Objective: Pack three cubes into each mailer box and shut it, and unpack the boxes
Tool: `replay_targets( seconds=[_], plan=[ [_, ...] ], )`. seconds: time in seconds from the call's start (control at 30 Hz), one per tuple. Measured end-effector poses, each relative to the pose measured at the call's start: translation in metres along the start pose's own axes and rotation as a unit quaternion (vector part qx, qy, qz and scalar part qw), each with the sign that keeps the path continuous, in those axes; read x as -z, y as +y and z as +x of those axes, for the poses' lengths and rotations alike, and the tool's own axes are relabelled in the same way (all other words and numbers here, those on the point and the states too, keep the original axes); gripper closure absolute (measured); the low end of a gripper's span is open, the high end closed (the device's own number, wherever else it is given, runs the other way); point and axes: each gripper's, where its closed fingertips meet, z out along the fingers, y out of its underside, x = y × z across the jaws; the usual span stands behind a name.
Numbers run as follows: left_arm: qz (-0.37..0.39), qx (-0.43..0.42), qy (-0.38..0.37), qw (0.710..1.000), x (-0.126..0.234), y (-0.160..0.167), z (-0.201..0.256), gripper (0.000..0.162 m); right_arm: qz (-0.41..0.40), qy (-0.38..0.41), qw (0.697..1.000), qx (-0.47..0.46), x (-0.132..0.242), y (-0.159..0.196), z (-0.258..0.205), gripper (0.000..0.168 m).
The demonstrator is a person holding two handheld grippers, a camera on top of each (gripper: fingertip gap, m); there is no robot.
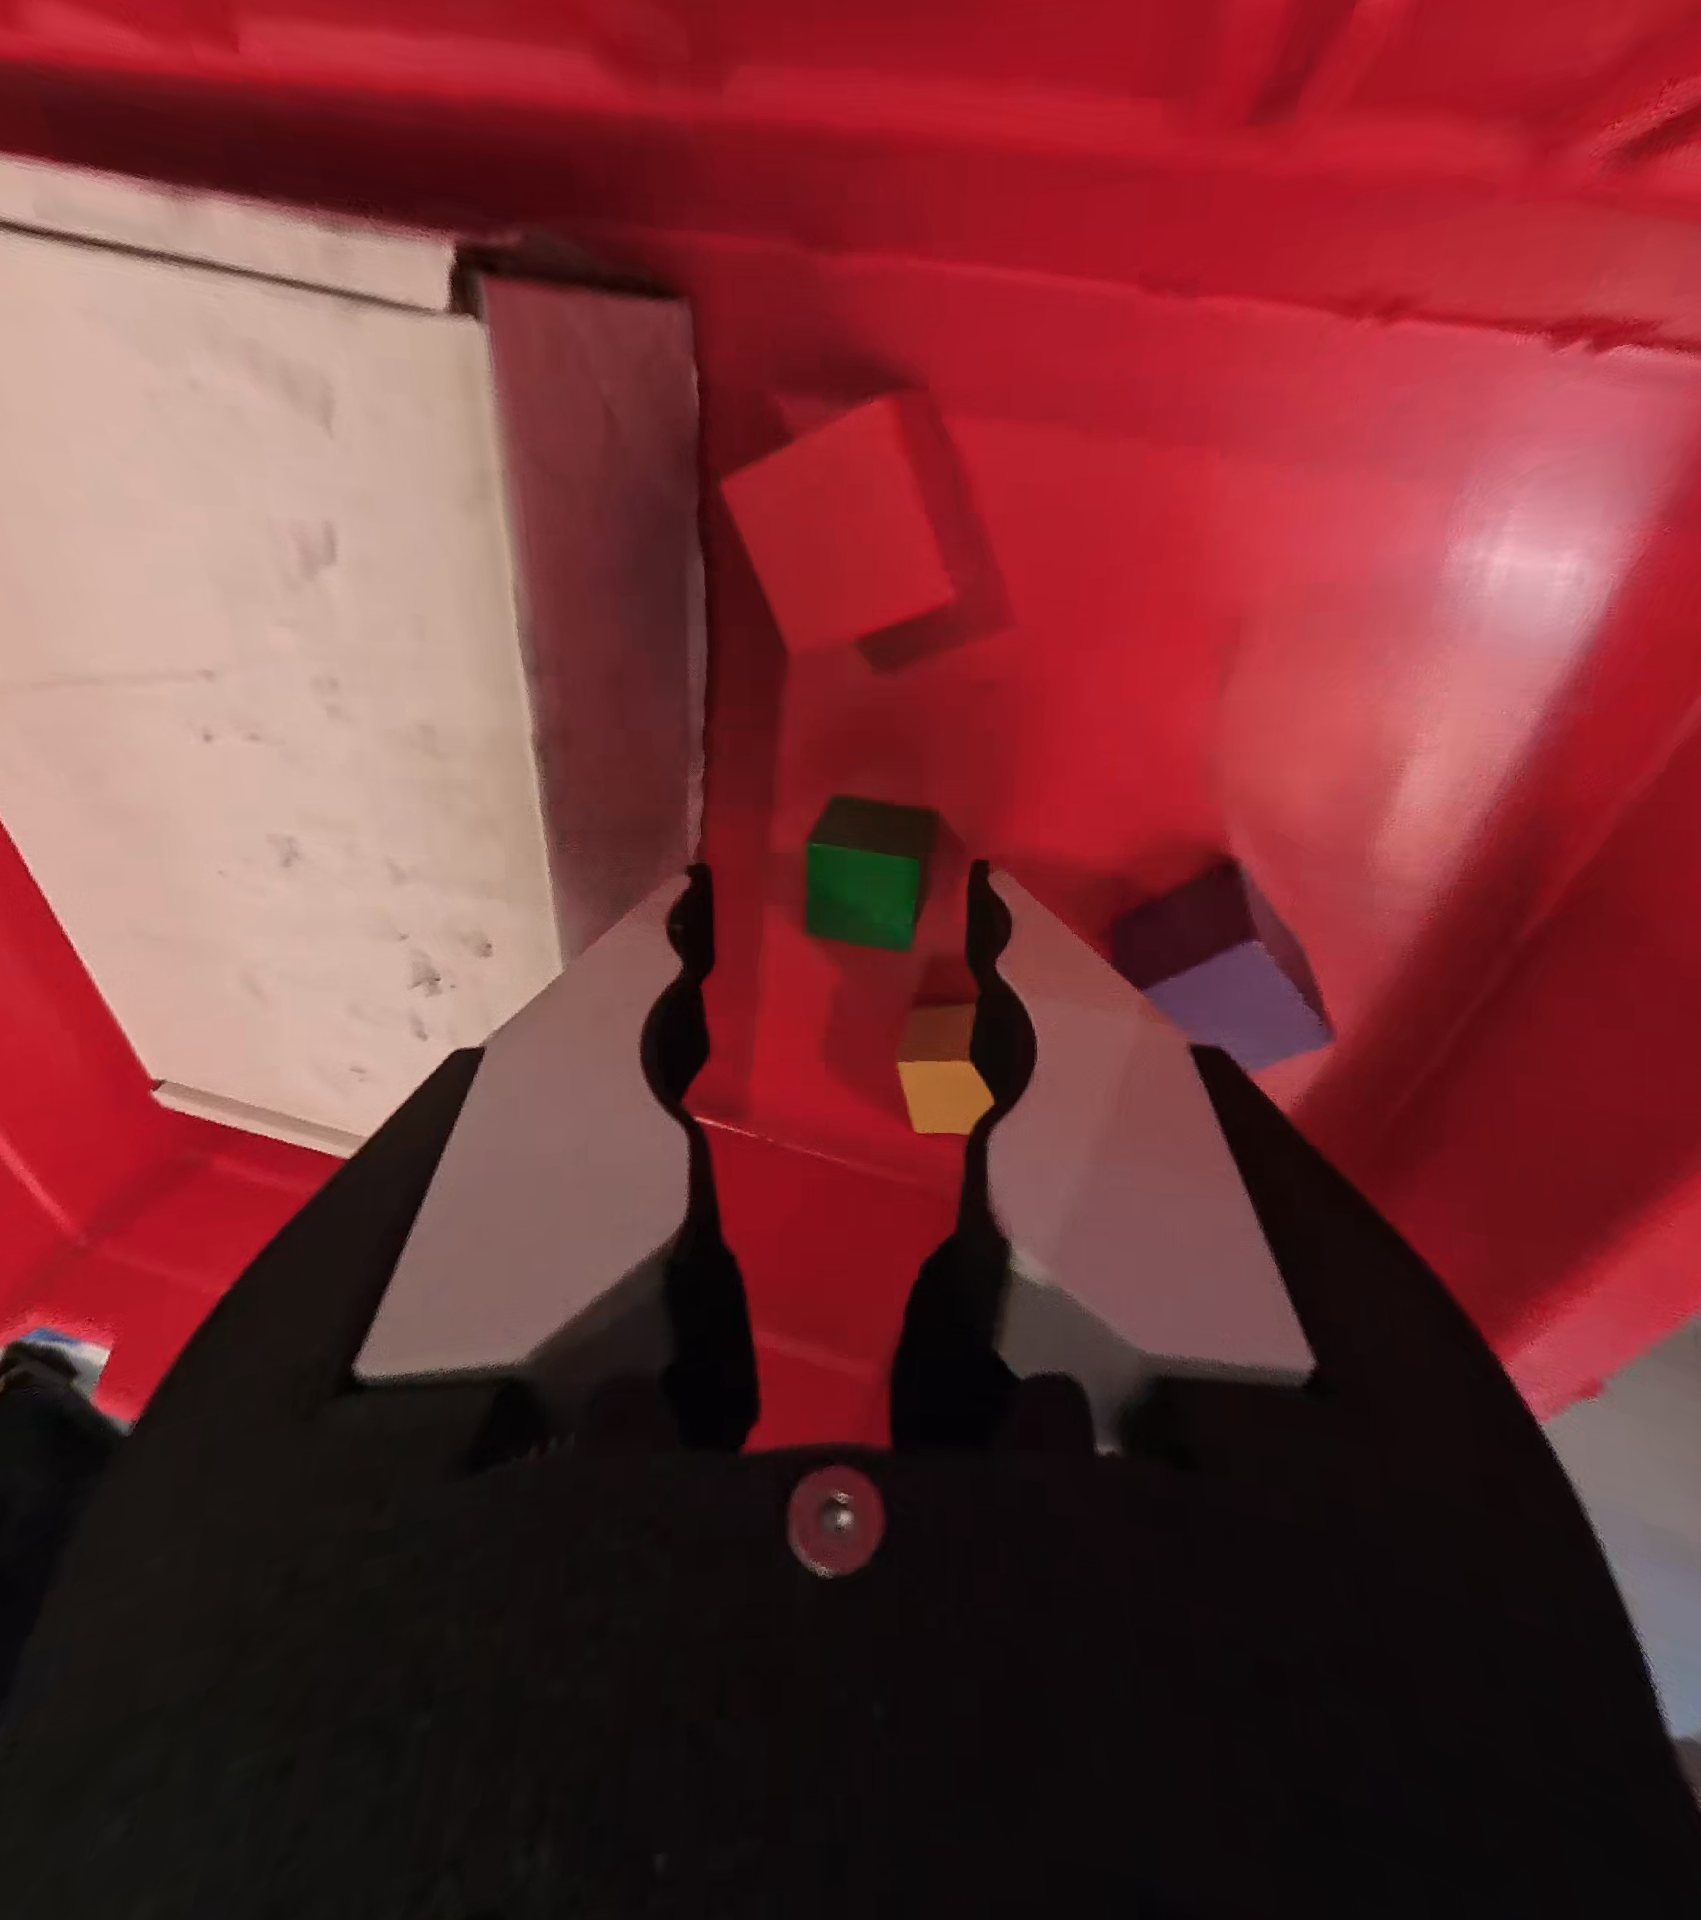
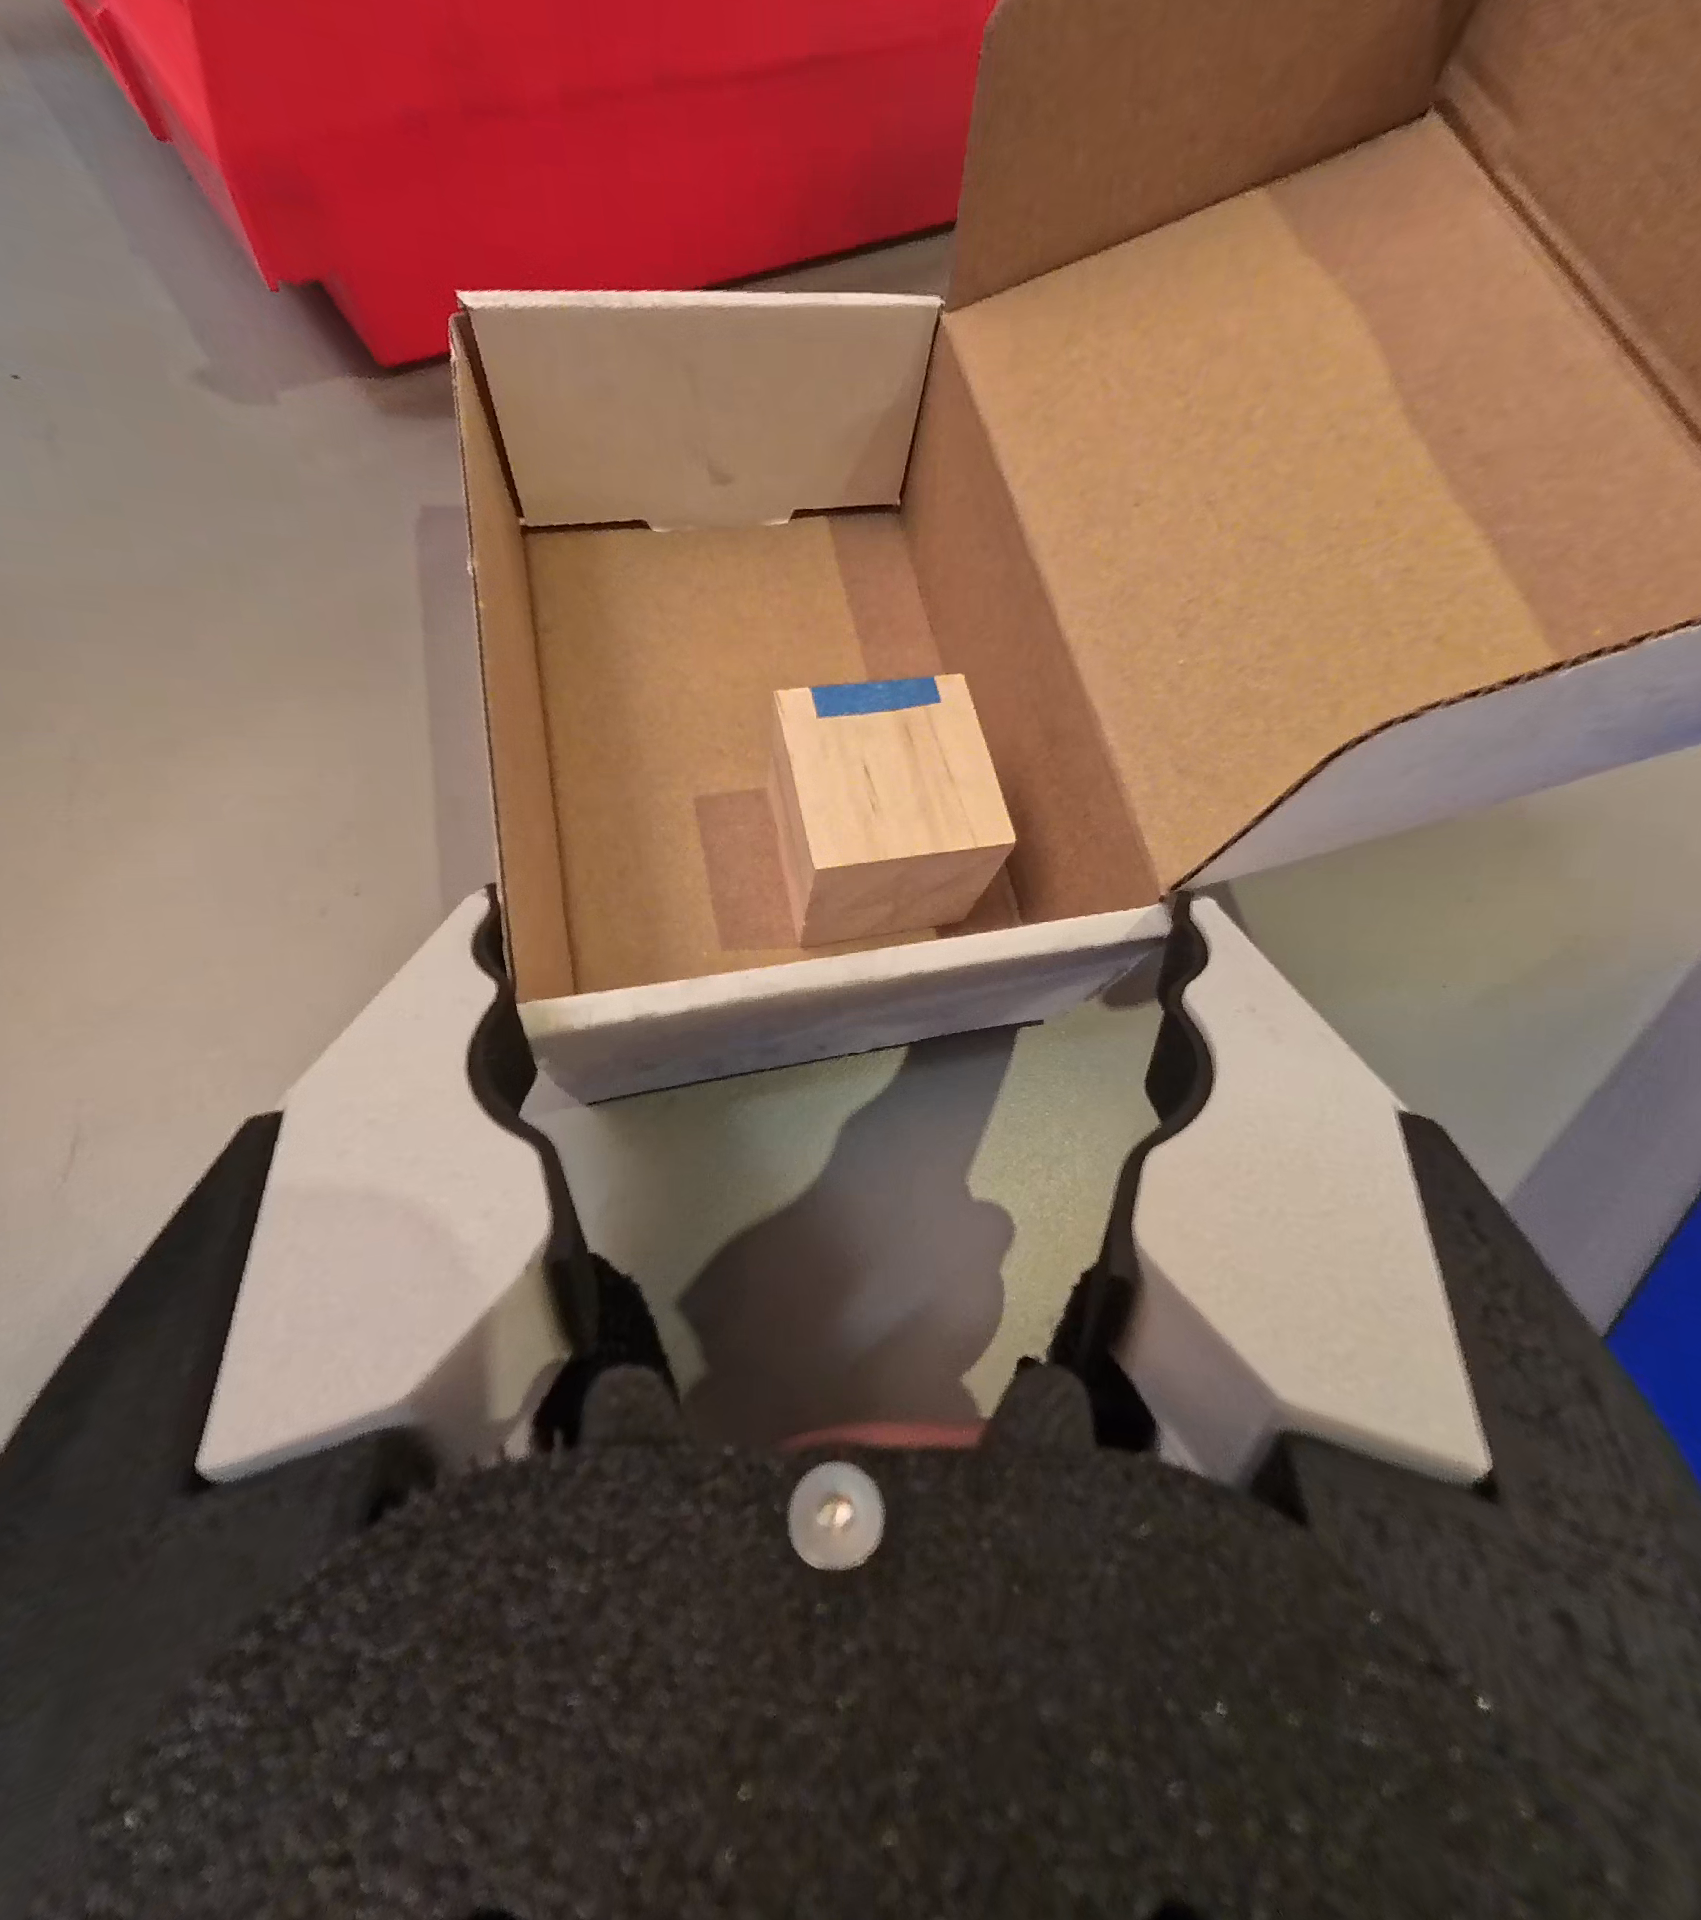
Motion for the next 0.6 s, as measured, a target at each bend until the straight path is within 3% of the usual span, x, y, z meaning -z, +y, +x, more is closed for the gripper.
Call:
replay_targets(
  seconds=[0.03, 0.07, 0.2, 0.47, 0.6],
  plan=[
    [-0.009, -0.002, -0.003, 1.0, -0.004, 0.003, -0.002, 0.12, 0.001, 0.0, 1.0, 0.0, 0.0, 0.0, 0.0, 0.047],
    [-0.016, -0.006, 0.0, 1.0, -0.007, 0.006, -0.001, 0.137, 0.001, 0.0, 1.0, 0.0, 0.0, 0.0, 0.0, 0.047],
    [0.007, -0.002, 0.003, 1.0, 0.004, 0.0, 0.001, 0.143, 0.001, -0.001, 1.0, 0.001, 0.0, 0.0, 0.0, 0.047],
    [0.117, -0.024, -0.038, 0.992, 0.102, -0.05, 0.005, 0.143, -0.001, 0.002, 1.0, 0.006, 0.0, 0.001, 0.0, 0.047],
    [0.204, -0.037, -0.027, 0.978, 0.151, -0.1, 0.022, 0.144, -0.006, 0.007, 1.0, 0.015, 0.0, 0.003, 0.001, 0.047]
  ],
)
